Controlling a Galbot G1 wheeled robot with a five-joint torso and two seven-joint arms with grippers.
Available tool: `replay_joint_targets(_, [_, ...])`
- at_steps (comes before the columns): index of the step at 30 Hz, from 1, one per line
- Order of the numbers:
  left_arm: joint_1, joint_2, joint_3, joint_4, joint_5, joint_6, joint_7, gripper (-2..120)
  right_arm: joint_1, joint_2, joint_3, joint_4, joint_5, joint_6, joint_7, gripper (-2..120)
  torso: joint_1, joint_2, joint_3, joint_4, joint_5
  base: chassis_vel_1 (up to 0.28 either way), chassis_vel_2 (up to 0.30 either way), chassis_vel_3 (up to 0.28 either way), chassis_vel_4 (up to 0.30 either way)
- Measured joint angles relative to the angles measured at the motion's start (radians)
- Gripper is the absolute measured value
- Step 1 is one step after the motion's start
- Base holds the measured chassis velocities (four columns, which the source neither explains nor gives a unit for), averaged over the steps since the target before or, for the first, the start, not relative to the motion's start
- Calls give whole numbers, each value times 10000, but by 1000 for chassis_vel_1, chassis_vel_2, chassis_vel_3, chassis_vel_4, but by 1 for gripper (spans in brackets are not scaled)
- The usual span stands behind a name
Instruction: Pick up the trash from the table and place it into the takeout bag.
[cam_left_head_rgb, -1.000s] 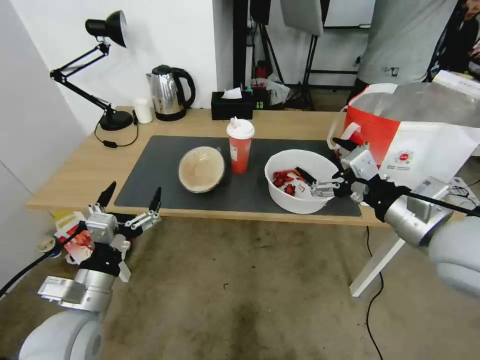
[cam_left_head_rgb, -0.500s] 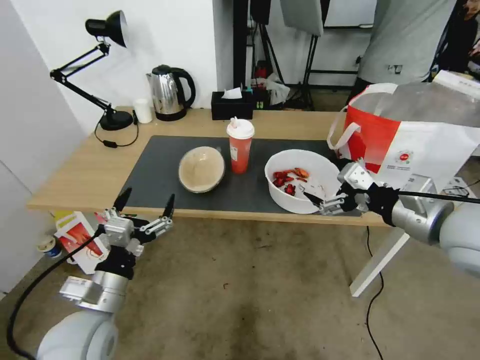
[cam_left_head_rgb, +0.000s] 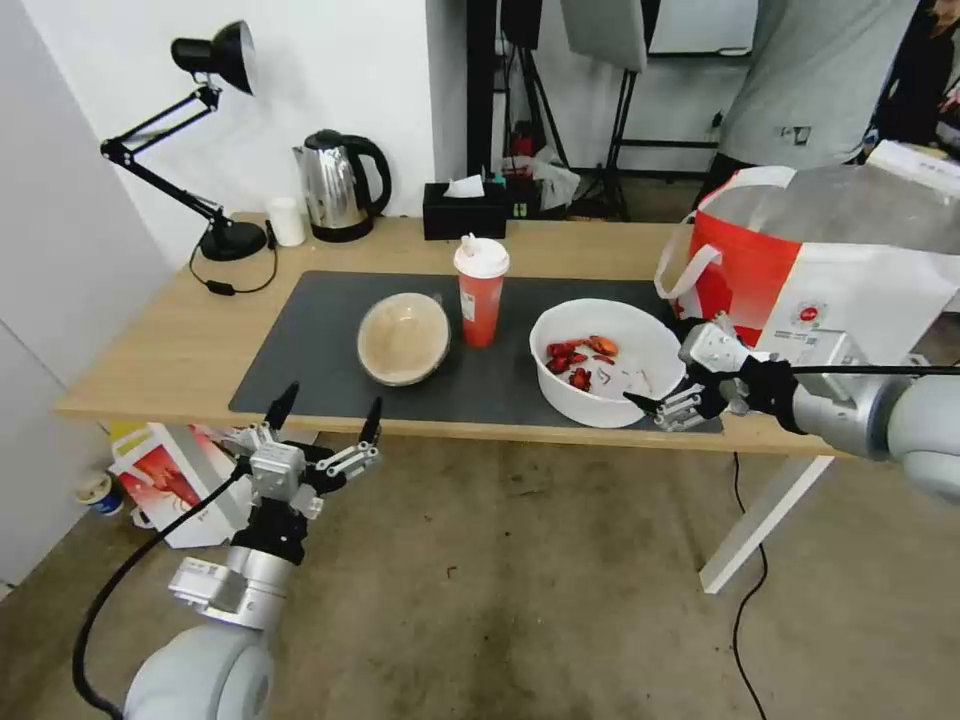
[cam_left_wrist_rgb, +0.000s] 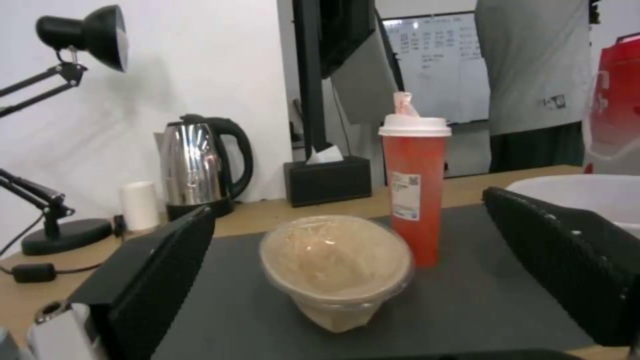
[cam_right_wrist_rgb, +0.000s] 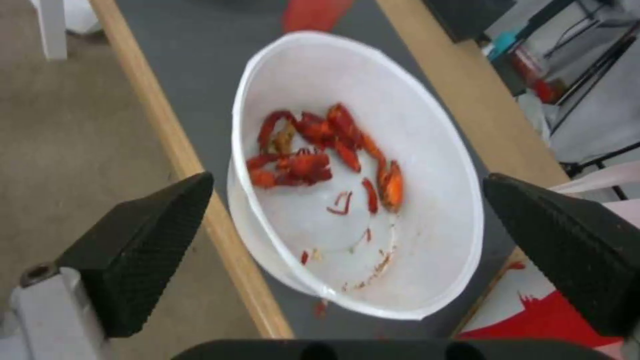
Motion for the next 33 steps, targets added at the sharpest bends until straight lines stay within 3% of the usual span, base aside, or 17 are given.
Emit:
replay_joint_targets(3, [3,-12,16,-14,9,3,0,100,-51,-56,38,-26,3,7,-43,100,0,0,0,0,1,0,0,0,0])
replay_joint_targets(7, [73,-69,88,-100,106,27,-5,100,-827,-766,626,-70,232,29,-369,100,-1,0,0,-5,2,0,0,0,0])
replay_joint_targets(10, [243,-94,-3,-224,119,29,-21,100,-2100,-1654,1612,-59,670,21,-499,100,0,0,0,3,0,0,0,0,0])
replay_joint_targets(15, [401,-75,-128,-298,107,-23,-24,100,-2785,-2109,2308,-140,854,11,-583,100,-2,0,0,-1,3,0,0,0,0])
replay_joint_targets(17, [503,-62,-198,-316,88,-121,-24,100,-3281,-2425,3018,-318,1110,-14,-592,100,-1,0,0,4,0,0,0,0,0])
replay_joint_targets(24, [578,-51,-153,-297,84,-240,-24,100,-3644,-2701,3457,-597,1328,-49,-576,100,-1,0,0,1,1,0,0,0,0])
replay_joint_targets(33, [404,152,-151,-274,-39,-240,-39,100,-3394,-2276,2829,-562,1294,-60,-643,100,-1,0,-1,-1,3,0,0,0,0])
